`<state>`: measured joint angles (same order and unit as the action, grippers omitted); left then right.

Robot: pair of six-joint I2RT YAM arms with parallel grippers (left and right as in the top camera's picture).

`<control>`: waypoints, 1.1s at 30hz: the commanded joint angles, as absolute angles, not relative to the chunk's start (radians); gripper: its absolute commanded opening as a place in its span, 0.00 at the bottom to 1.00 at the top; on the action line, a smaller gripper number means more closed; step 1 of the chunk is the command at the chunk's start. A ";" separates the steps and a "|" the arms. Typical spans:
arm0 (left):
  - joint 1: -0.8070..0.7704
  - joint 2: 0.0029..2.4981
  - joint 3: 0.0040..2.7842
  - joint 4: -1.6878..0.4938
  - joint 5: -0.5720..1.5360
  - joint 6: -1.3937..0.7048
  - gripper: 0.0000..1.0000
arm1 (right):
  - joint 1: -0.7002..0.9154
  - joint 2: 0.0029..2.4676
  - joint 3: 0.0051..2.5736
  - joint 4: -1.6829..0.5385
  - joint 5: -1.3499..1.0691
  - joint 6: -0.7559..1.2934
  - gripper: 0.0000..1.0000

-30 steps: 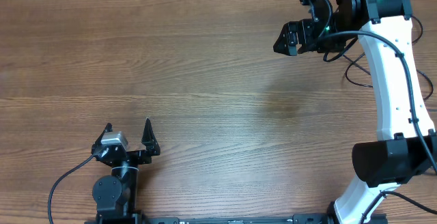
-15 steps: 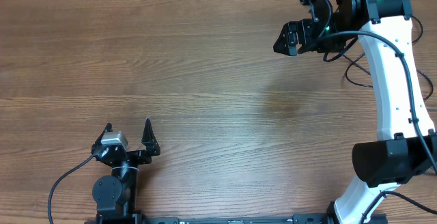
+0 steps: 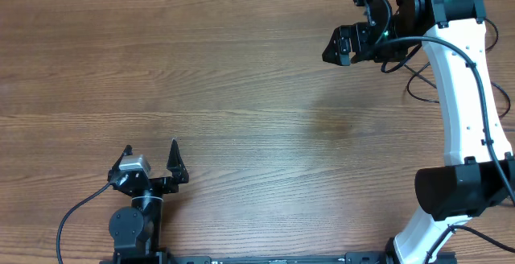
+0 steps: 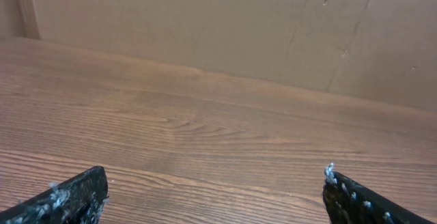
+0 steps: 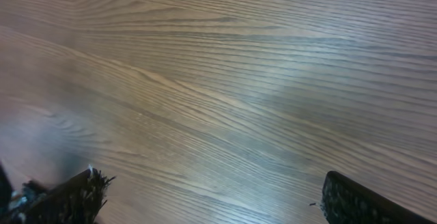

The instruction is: Untangle cables

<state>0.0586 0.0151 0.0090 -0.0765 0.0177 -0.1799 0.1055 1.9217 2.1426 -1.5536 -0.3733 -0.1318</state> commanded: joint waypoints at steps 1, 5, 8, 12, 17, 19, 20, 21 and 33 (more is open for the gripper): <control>0.053 0.004 0.005 -0.078 0.016 -0.170 1.00 | 0.105 1.889 2.146 -1.549 -0.322 -0.140 1.00; 0.053 0.004 0.005 -0.078 0.016 -0.170 1.00 | 0.105 1.889 2.146 -1.533 -0.322 -0.140 1.00; 0.053 0.004 0.005 -0.078 0.016 -0.170 1.00 | 0.106 1.884 2.146 -1.380 -0.374 -0.140 1.00; 0.053 0.004 0.005 -0.078 0.016 -0.170 1.00 | 0.118 1.831 2.107 -1.251 -0.405 -0.140 1.00; 0.053 0.004 0.005 -0.078 0.016 -0.170 0.99 | 0.118 1.674 1.895 -1.121 -0.402 -0.140 1.00; 0.053 0.004 0.005 -0.078 0.016 -0.170 1.00 | 0.118 1.604 1.778 -1.061 -0.403 -0.139 1.00; 0.053 0.004 0.005 -0.078 0.016 -0.170 0.99 | 0.118 1.567 1.715 -1.028 -0.404 -0.139 1.00; 0.053 0.004 0.005 -0.078 0.016 -0.170 1.00 | 0.118 1.542 1.672 -1.004 -0.405 -0.139 1.00; 0.053 0.004 0.005 -0.078 0.016 -0.170 1.00 | 0.118 1.191 1.005 -0.476 -0.413 -0.132 1.00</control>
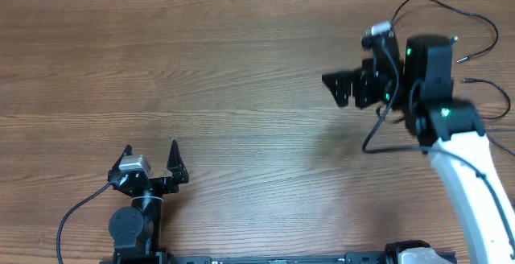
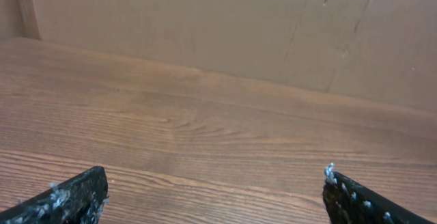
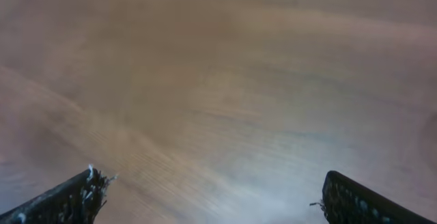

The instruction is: Untangle cables

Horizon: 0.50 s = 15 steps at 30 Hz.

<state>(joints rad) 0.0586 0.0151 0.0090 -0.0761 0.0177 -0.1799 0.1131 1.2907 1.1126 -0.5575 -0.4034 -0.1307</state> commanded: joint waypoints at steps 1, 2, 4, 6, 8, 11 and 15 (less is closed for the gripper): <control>0.053 0.004 0.005 -0.078 0.016 -0.170 1.00 | 0.118 1.153 0.949 -0.426 -0.413 -0.132 1.00; 0.053 0.004 0.005 -0.078 0.016 -0.170 1.00 | 0.118 1.124 0.908 -0.389 -0.413 -0.132 1.00; 0.053 0.004 0.005 -0.078 0.016 -0.170 1.00 | 0.118 1.065 0.834 -0.320 -0.413 -0.132 1.00; 0.053 0.004 0.005 -0.078 0.016 -0.170 1.00 | 0.118 0.978 0.741 -0.241 -0.413 -0.132 1.00; 0.053 0.004 0.005 -0.078 0.016 -0.170 0.99 | 0.118 0.889 0.657 -0.162 -0.412 -0.132 1.00; 0.053 0.004 0.005 -0.078 0.016 -0.170 1.00 | 0.118 0.786 0.561 -0.059 -0.413 -0.132 1.00; 0.053 0.004 0.005 -0.078 0.016 -0.170 1.00 | 0.118 0.678 0.467 0.030 -0.412 -0.133 1.00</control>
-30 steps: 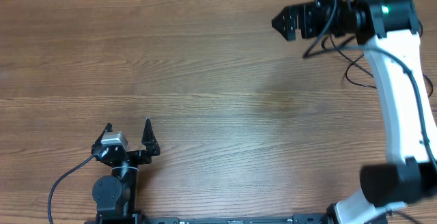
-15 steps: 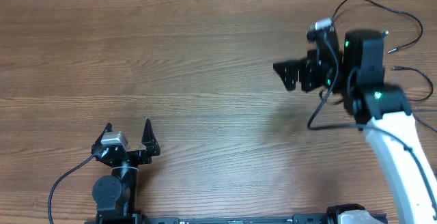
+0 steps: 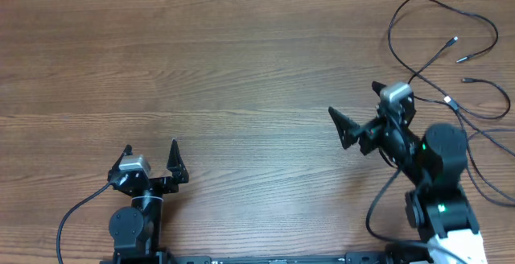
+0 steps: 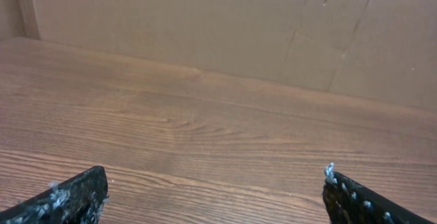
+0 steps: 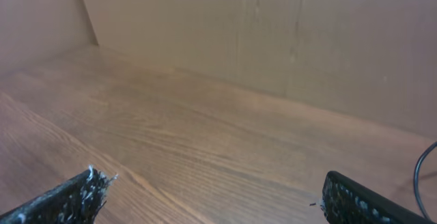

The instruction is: Untangle cables

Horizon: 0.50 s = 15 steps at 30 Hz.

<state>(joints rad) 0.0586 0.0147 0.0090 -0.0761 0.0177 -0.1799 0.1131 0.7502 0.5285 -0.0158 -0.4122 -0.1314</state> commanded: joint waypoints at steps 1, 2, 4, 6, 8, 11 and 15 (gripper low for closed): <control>0.053 0.004 0.005 -0.078 0.016 -0.170 0.99 | 0.118 0.660 0.449 0.048 -0.412 -0.133 1.00; 0.053 0.004 0.005 -0.078 0.016 -0.170 1.00 | 0.118 0.635 0.422 0.075 -0.412 -0.133 1.00; 0.053 0.004 0.005 -0.078 0.016 -0.170 1.00 | 0.118 0.606 0.383 0.123 -0.412 -0.133 1.00; 0.053 0.004 0.005 -0.078 0.016 -0.170 1.00 | 0.118 0.572 0.318 0.204 -0.410 -0.133 1.00; 0.053 0.004 0.005 -0.078 0.016 -0.170 1.00 | 0.118 0.551 0.263 0.280 -0.409 -0.133 1.00; 0.053 0.004 0.005 -0.078 0.016 -0.170 0.99 | 0.118 0.518 0.184 0.382 -0.409 -0.132 1.00; 0.053 0.004 0.005 -0.078 0.016 -0.170 1.00 | 0.118 0.455 0.110 0.411 -0.406 -0.132 1.00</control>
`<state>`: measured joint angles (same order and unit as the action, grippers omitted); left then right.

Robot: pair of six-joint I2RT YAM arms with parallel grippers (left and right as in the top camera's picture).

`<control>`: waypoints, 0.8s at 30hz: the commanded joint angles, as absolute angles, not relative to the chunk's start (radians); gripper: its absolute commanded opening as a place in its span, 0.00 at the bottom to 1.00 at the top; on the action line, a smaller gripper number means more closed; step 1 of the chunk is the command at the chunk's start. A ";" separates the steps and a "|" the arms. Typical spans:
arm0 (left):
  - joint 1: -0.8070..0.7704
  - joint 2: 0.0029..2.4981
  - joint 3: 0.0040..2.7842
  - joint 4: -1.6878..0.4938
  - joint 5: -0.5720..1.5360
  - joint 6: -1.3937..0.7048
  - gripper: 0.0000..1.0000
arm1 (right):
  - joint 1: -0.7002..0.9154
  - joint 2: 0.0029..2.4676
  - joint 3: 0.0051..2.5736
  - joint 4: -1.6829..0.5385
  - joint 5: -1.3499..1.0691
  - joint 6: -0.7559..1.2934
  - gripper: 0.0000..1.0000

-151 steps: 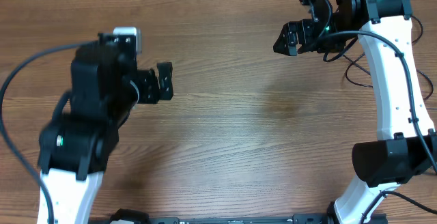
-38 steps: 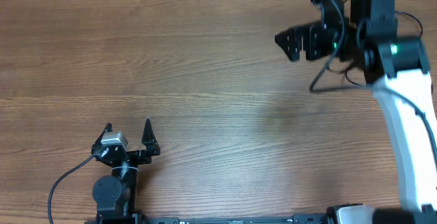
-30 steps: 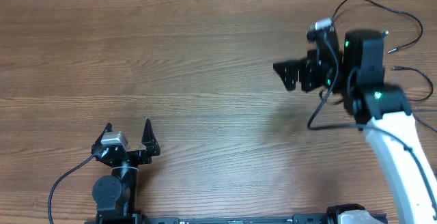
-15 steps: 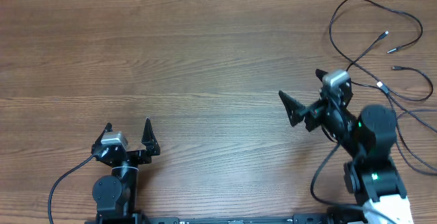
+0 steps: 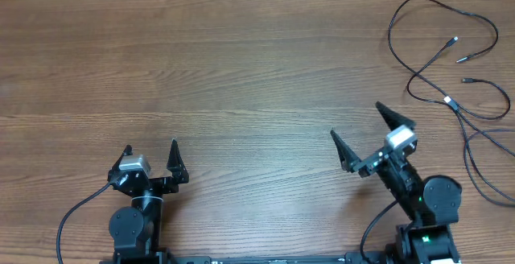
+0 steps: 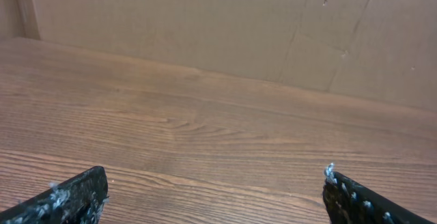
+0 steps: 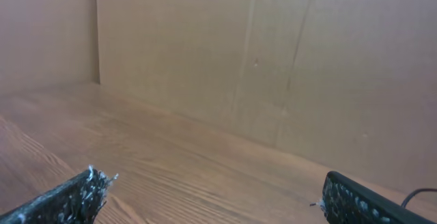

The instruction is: Untangle cables

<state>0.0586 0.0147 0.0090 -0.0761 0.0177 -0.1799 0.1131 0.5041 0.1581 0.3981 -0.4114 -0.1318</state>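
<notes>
Thin black cables (image 5: 438,55) lie in loose crossing loops at the far right of the wooden table (image 5: 241,79), with small plugs at their ends. My right gripper (image 5: 360,138) is open near the front right, well short of the cables, holding nothing. In the right wrist view its gripper (image 7: 212,190) frames bare wood and a wall, with a sliver of cable (image 7: 418,195) at the right edge. My left gripper (image 5: 150,153) is open at the front left, and in its own view (image 6: 213,190) only bare table lies between the fingertips.
A brown cardboard wall (image 6: 205,26) stands behind the table's far edge. Each arm's own black lead trails off its base at the front edge, the left one (image 5: 76,216) curving left.
My right arm has drawn further back toward the front edge and its gripper sits lower in the overhead view, still open. The cables and the left arm have not moved.
My right gripper was stretched out open at the far right corner, over where the cables lie. It then stood nearer the middle right, then closer to the front with the cables lying uncovered, and now rests folded back by its base. The left arm stayed still.
</notes>
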 commanded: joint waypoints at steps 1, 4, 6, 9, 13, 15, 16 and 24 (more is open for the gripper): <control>0.053 0.004 0.005 -0.078 0.016 -0.170 1.00 | 0.118 0.435 0.091 0.412 -0.405 -0.132 1.00; 0.053 0.004 0.005 -0.078 0.016 -0.170 1.00 | 0.118 0.342 0.010 0.418 -0.401 -0.132 1.00; 0.053 0.004 0.005 -0.078 0.016 -0.170 1.00 | 0.118 0.291 0.008 0.346 -0.385 -0.133 1.00; 0.053 0.004 0.005 -0.078 0.016 -0.170 1.00 | 0.117 0.264 0.008 0.311 -0.365 -0.132 1.00; 0.053 0.004 0.005 -0.078 0.016 -0.170 1.00 | 0.117 0.229 0.008 0.232 -0.297 -0.133 1.00; 0.053 0.004 0.005 -0.078 0.016 -0.170 1.00 | 0.117 0.184 0.008 0.173 -0.262 -0.132 1.00; 0.053 0.004 0.005 -0.078 0.016 -0.170 1.00 | 0.117 0.156 0.008 0.142 -0.242 -0.132 1.00; 0.053 0.004 0.005 -0.078 0.016 -0.170 1.00 | 0.115 0.003 0.008 -0.073 -0.130 -0.128 1.00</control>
<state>0.0586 0.0135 0.0090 -0.0765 0.0177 -0.1799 0.1131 0.0204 0.0185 -0.0620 -0.2008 -0.1310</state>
